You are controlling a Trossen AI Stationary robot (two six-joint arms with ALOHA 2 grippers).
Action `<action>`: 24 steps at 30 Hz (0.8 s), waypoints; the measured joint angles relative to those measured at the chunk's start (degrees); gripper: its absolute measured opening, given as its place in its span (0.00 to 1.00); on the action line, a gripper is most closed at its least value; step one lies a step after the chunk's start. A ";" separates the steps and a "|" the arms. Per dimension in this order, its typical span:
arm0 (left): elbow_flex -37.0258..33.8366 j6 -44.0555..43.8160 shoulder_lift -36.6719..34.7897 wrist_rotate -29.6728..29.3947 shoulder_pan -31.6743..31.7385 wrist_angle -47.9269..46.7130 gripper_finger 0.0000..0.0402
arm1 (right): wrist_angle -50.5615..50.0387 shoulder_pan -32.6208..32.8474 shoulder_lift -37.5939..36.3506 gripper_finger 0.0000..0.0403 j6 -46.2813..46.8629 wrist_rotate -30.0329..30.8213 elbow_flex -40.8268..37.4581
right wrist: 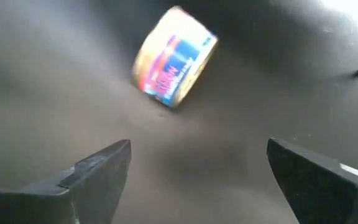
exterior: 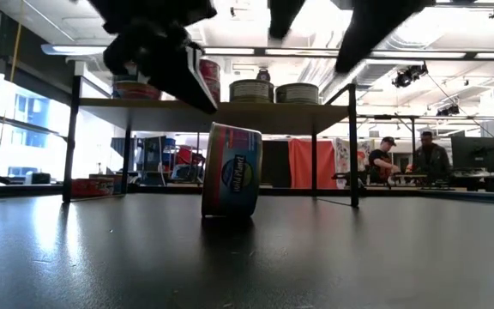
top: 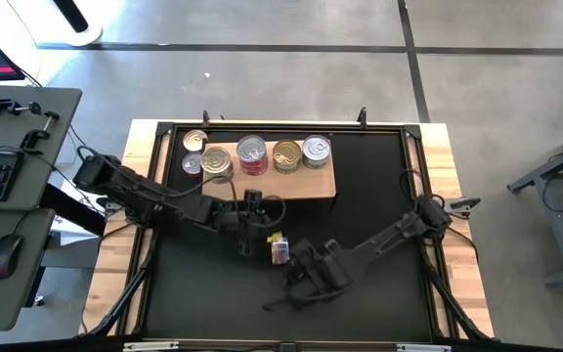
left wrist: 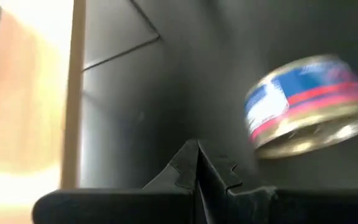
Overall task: Stack canned seafood by type on shelf
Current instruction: Stack the right blue and red tuna can on top of the blue and red tuna cans on the shelf
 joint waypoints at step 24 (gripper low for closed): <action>-12.73 -0.52 0.05 9.72 2.39 26.99 0.00 | 19.24 -0.41 -0.64 0.92 -0.77 11.56 -0.04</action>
